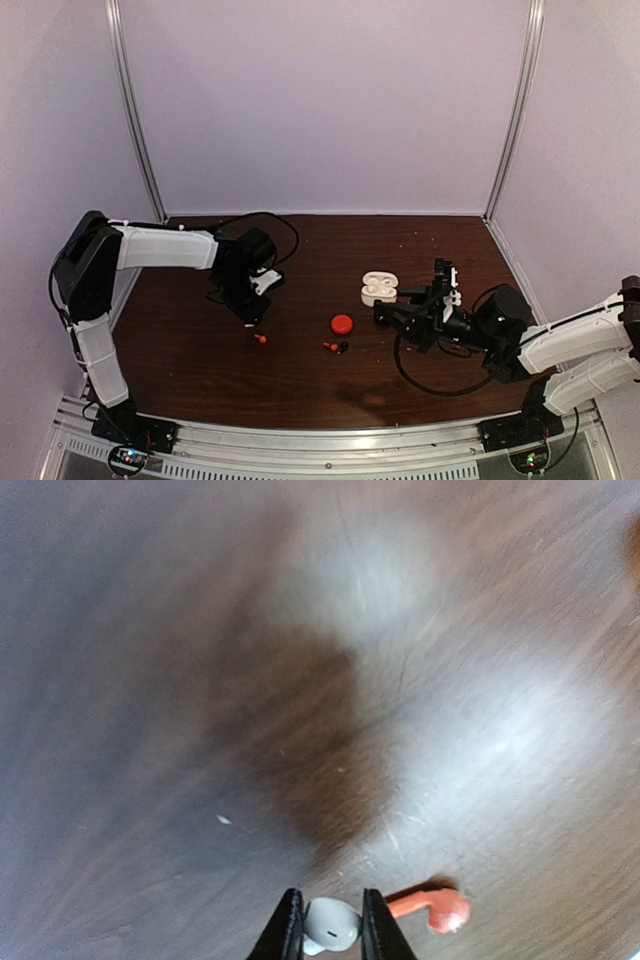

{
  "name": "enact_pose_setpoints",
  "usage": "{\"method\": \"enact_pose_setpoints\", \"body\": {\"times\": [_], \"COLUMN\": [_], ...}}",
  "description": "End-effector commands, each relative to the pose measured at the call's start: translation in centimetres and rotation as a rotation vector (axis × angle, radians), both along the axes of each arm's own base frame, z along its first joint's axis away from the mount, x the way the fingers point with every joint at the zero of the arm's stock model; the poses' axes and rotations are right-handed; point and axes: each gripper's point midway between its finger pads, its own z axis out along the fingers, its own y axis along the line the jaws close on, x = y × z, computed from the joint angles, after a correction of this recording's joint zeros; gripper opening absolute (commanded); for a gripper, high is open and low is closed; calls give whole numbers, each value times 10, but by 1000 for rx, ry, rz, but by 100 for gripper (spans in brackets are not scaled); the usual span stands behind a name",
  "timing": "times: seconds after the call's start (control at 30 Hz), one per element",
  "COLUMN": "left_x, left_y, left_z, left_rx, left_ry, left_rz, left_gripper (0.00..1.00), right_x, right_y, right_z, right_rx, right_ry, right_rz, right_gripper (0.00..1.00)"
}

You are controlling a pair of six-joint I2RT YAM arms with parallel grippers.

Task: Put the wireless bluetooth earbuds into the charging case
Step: Pick up the right earbud from the center of the board.

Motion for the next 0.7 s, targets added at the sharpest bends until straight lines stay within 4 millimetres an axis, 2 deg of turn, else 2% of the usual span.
{"method": "enact_pose_setpoints", "body": {"times": [0.0,0.13,0.23,0.27,0.43,0.67], "left_x": [31,42,38,32,4,-46], "left_y": [-27,-40,-55,-60,-77,-101], "left_z": [68,120,168,190,266,340], "left_rx": [-215,-355,-522,-600,-842,-1058], "left_ry": [-176,-306,-400,-432,-587,-764], "left_rz": [23,12,-37,-63,-189,-333], "left_gripper": [16,15,14,14,13,14], "right_x": [5,9,9,9,13,31], "right_y": [-4,-6,-5,-3,4,8], "right_z": [9,10,13,15,18,31], "right_rx": [19,18,13,14,5,40], "right_ry": [-25,-48,-83,-102,-178,-241], "right_rz": [-33,-66,-71,-68,-80,-171], "right_gripper": [0,0,0,0,0,0]}}
